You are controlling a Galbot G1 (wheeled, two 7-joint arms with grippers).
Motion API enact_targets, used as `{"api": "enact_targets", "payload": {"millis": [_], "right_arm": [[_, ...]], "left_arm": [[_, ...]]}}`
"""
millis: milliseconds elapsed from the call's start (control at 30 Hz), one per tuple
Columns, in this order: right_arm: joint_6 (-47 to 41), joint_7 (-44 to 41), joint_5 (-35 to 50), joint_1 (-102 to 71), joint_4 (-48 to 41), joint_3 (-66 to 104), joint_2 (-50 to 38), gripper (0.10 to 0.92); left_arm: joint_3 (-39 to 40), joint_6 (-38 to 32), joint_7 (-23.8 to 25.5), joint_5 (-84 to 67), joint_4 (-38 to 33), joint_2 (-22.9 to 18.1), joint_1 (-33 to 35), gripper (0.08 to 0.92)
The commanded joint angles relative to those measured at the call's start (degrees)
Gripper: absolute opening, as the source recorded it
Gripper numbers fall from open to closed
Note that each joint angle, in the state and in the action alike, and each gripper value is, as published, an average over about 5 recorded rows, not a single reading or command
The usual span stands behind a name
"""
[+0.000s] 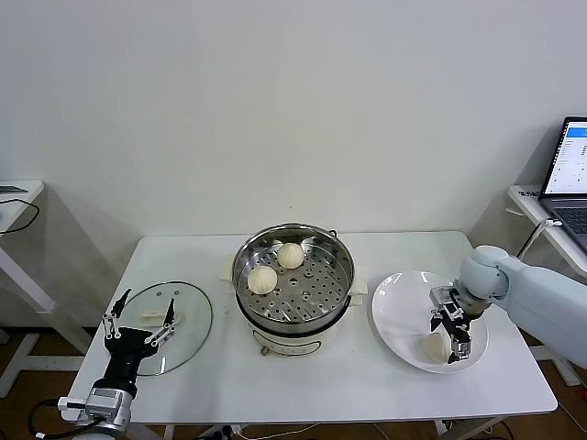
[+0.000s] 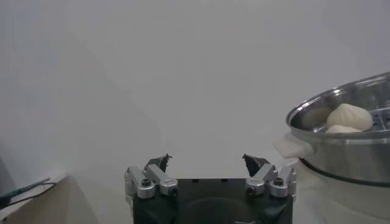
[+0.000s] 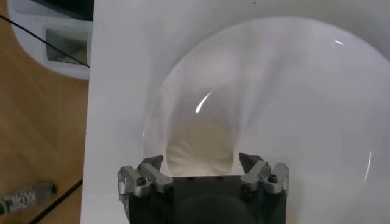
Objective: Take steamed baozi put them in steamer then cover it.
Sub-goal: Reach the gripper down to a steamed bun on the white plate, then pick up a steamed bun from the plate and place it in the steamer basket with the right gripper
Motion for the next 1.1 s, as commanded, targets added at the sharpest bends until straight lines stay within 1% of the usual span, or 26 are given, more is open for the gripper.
{"api": "enact_targets", "payload": {"millis": [33,167,333,467,567,767,967,1100], "right_arm": [[0.2,0.1,-0.98,-1.21,-0.76,0.81,0.69,0.778],[0.23,0.02,-1.04,-1.26,-0.81,0.95,0.78,0.703],[0.25,-0.01,-0.6,-0.97,-0.71,1.33,0.55,0.688],[0.14,-0.39,2.05,1.79,-0.09,1.04,-0.45,0.687],[-0.17,-1.21,5.81,7.47,0.81,-0.54,-1.57,0.687],[0.12,-2.8,13.03,24.94,2.01,-7.79,-1.57,0.687],[2.51,-2.98,16.0,41.03,4.26,-14.12,2.63,0.687],[6.94,-2.89,16.07,47.87,6.21,-18.22,6.84,0.69]], "left_arm": [[-0.07,-0.02,0.04,0.0,0.35,-0.03,-0.14,0.823],[-0.01,0.05,0.05,0.01,0.55,-0.02,-0.4,0.823],[0.18,0.17,0.05,0.01,0.48,-0.04,-0.62,0.823],[0.17,0.28,0.04,0.02,0.29,0.05,-0.56,0.823],[0.14,0.43,0.01,0.02,-0.03,0.18,-0.45,0.823],[0.24,0.58,-0.03,0.04,-0.42,0.33,-0.21,0.823],[0.51,0.55,-0.03,0.19,-0.48,0.31,-0.34,0.823],[0.43,0.57,0.04,0.15,-0.62,0.5,-0.37,0.823]]}}
